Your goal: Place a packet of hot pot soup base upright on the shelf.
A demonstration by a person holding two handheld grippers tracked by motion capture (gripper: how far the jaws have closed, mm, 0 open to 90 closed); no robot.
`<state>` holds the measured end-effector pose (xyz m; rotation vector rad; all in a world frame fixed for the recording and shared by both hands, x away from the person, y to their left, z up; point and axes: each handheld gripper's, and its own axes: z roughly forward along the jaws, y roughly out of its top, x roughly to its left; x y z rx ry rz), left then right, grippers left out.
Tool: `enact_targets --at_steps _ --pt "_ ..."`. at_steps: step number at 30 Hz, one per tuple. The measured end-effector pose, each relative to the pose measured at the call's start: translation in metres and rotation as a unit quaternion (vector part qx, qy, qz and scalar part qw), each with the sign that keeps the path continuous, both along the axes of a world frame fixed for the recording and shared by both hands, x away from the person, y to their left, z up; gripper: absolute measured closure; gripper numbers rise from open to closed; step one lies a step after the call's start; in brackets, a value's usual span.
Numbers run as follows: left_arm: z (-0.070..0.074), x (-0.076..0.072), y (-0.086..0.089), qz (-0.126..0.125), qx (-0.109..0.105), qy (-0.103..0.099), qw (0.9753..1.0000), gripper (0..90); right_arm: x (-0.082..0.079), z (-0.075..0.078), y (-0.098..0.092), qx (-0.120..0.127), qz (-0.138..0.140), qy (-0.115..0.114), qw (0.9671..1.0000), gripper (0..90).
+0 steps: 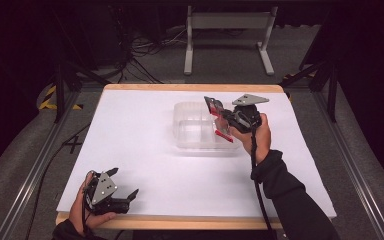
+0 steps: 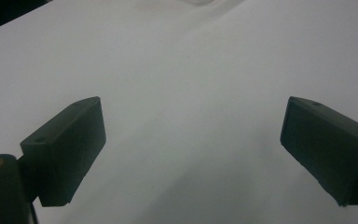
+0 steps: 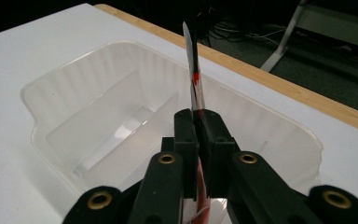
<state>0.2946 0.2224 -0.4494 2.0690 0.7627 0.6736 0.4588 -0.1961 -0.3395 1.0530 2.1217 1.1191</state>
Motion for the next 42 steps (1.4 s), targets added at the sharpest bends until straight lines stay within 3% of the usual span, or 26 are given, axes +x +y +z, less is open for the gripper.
enact_targets --at_steps 4,6,9,11,16,21,23,26,30,33,34,39,42 --pt "0.000 0.000 -0.001 0.001 0.000 0.001 1.0000 7.4 0.007 -0.001 0.003 -0.015 0.004 0.015 0.9998 80.8" --pt "-0.001 0.000 -0.001 0.001 0.000 0.002 1.0000 7.4 0.016 -0.003 0.008 -0.033 0.017 0.044 0.9983 77.8" --pt "-0.001 0.000 -0.001 0.001 0.000 0.003 1.0000 7.4 0.020 -0.004 0.011 -0.046 0.011 0.044 0.9979 81.4" --pt "-0.001 0.000 -0.001 0.002 -0.002 0.002 1.0000 7.4 0.026 -0.004 0.014 -0.050 0.012 0.056 0.9971 84.0" --pt "0.000 0.000 0.001 0.002 -0.005 0.002 1.0000 7.5 0.029 -0.001 0.016 -0.057 -0.022 0.035 0.9975 89.9" --pt "-0.001 0.001 0.000 0.003 -0.002 0.003 1.0000 7.7 0.024 0.004 0.013 -0.023 -0.047 -0.012 0.9985 90.0" --pt "-0.001 0.000 0.000 0.002 -0.003 0.002 1.0000 7.7 0.022 0.005 0.011 -0.010 -0.065 -0.036 0.9972 90.0" --pt "-0.001 0.001 0.001 0.005 -0.007 0.002 1.0000 7.7 0.020 0.001 0.009 0.031 -0.083 -0.063 0.9940 90.0" --pt "-0.001 0.000 0.000 0.001 -0.002 0.001 1.0000 7.6 0.014 -0.018 0.013 0.055 -0.069 -0.069 0.9937 90.0" --pt "-0.001 -0.001 0.001 0.002 -0.004 0.001 1.0000 7.6 0.007 -0.031 0.013 0.049 -0.055 -0.074 0.9946 89.6" --pt "0.000 0.000 0.002 0.003 -0.006 0.002 1.0000 7.6 0.004 -0.038 0.008 0.060 -0.049 -0.072 0.9944 88.8" --pt "-0.001 0.000 -0.001 0.001 -0.002 0.003 1.0000 7.6 -0.003 -0.045 -0.006 0.069 -0.050 -0.064 0.9943 87.8" --pt "-0.001 0.000 0.000 0.001 -0.002 0.002 1.0000 7.6 -0.007 -0.046 -0.009 0.058 -0.047 -0.065 0.9951 86.6"
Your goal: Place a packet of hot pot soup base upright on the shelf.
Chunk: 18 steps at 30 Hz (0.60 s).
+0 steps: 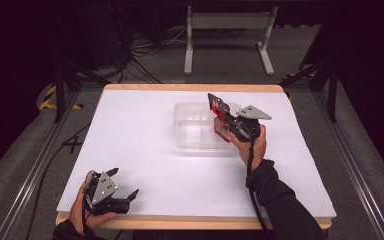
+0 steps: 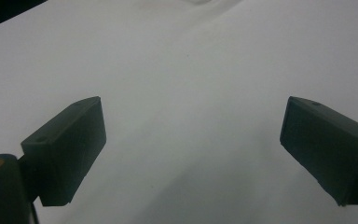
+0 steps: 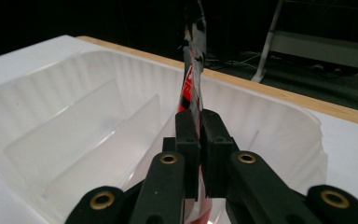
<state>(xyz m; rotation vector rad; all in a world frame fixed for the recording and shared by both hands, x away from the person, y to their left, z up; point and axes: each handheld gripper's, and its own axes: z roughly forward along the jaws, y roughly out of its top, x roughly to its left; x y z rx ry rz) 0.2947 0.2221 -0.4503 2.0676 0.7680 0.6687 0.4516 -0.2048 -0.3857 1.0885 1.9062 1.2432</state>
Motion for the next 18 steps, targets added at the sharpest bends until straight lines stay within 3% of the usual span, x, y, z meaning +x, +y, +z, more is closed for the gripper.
enact_targets --at_steps 13,18 --pt "-0.001 0.001 0.000 0.003 0.000 0.004 1.0000 7.5 -0.012 -0.004 -0.009 -0.056 0.036 0.018 0.9976 82.8" --pt "-0.001 0.001 0.001 0.004 -0.002 0.005 1.0000 7.4 -0.014 -0.001 -0.007 -0.099 0.053 0.022 0.9934 79.1"
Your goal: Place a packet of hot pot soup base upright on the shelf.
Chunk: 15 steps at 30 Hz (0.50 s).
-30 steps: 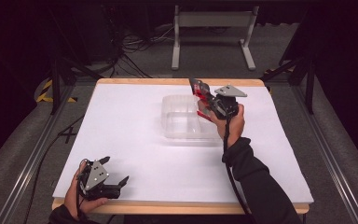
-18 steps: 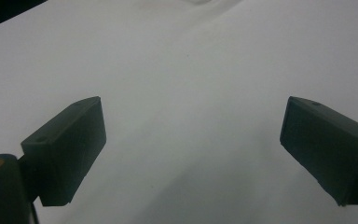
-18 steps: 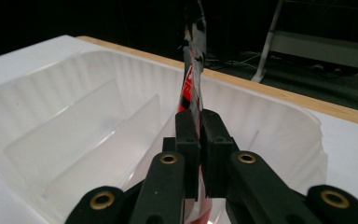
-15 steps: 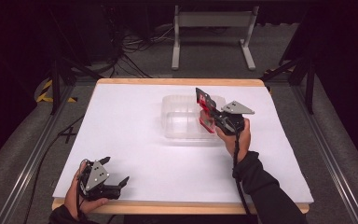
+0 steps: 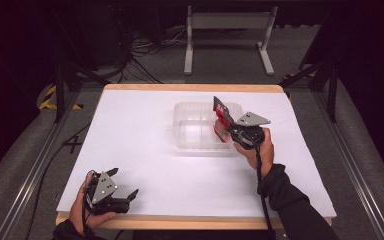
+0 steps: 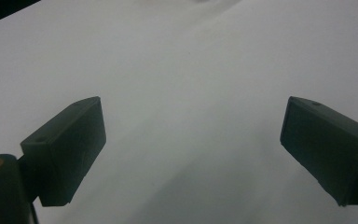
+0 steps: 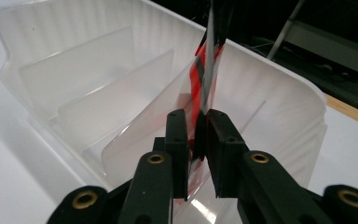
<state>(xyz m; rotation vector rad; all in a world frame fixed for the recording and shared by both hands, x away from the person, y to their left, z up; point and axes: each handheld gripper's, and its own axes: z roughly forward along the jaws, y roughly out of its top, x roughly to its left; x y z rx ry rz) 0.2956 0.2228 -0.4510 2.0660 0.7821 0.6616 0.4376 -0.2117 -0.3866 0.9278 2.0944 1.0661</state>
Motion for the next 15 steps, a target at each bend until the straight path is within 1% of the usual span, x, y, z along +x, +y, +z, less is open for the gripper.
enact_targets --at_steps 3,4,5,6,7,10,13,15 --pt "0.000 0.000 0.000 0.000 0.000 0.000 1.0000 7.1 -0.001 0.002 0.000 -0.010 0.007 0.006 0.9999 77.4" --pt "0.000 0.000 0.000 0.001 -0.006 0.001 1.0000 7.1 -0.001 0.003 0.000 -0.014 0.010 0.010 0.9998 76.9" --pt "0.001 0.000 0.000 -0.001 -0.007 0.000 1.0000 6.9 0.000 0.005 0.000 -0.017 0.016 0.019 0.9995 76.0" --pt "0.001 0.000 0.001 0.000 -0.007 0.000 1.0000 6.9 -0.001 0.007 -0.001 -0.024 0.017 0.021 0.9993 76.0" --pt "0.001 0.000 0.001 0.002 -0.007 0.000 1.0000 6.8 -0.002 0.009 -0.001 -0.028 0.016 0.017 0.9993 76.0" --pt "0.001 0.000 0.001 0.004 -0.006 0.001 1.0000 6.8 -0.002 0.014 -0.005 -0.035 0.015 0.017 0.9991 76.2" --pt "0.001 0.000 0.001 0.006 -0.005 0.001 1.0000 6.8 -0.005 0.018 -0.005 -0.049 0.013 0.003 0.9987 77.3" --pt "0.001 0.000 0.002 0.006 -0.004 0.001 1.0000 6.7 -0.007 0.020 -0.005 -0.056 0.021 -0.004 0.9982 78.1"
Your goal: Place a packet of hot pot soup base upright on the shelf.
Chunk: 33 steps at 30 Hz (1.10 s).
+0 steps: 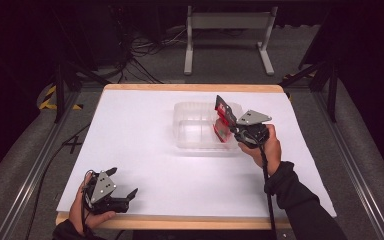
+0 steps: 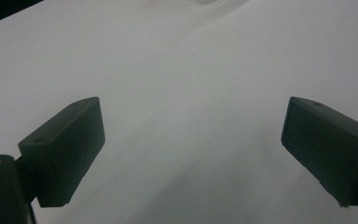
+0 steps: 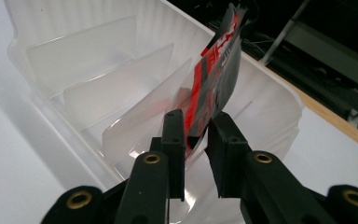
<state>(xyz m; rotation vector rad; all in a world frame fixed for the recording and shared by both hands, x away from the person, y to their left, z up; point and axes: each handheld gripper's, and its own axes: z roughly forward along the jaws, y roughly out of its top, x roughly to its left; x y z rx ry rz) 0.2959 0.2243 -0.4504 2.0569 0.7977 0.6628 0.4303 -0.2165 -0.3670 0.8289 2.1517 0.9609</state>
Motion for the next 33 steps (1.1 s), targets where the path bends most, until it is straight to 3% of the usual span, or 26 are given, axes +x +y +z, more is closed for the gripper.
enact_targets --at_steps 10,33 --pt "0.000 0.001 0.000 -0.003 0.001 -0.002 1.0000 6.7 -0.001 0.008 -0.006 0.003 0.006 0.008 0.9999 74.9" --pt "-0.001 0.000 -0.001 -0.006 0.007 -0.002 1.0000 6.8 -0.022 0.023 -0.023 -0.020 0.009 -0.007 0.9997 74.7"
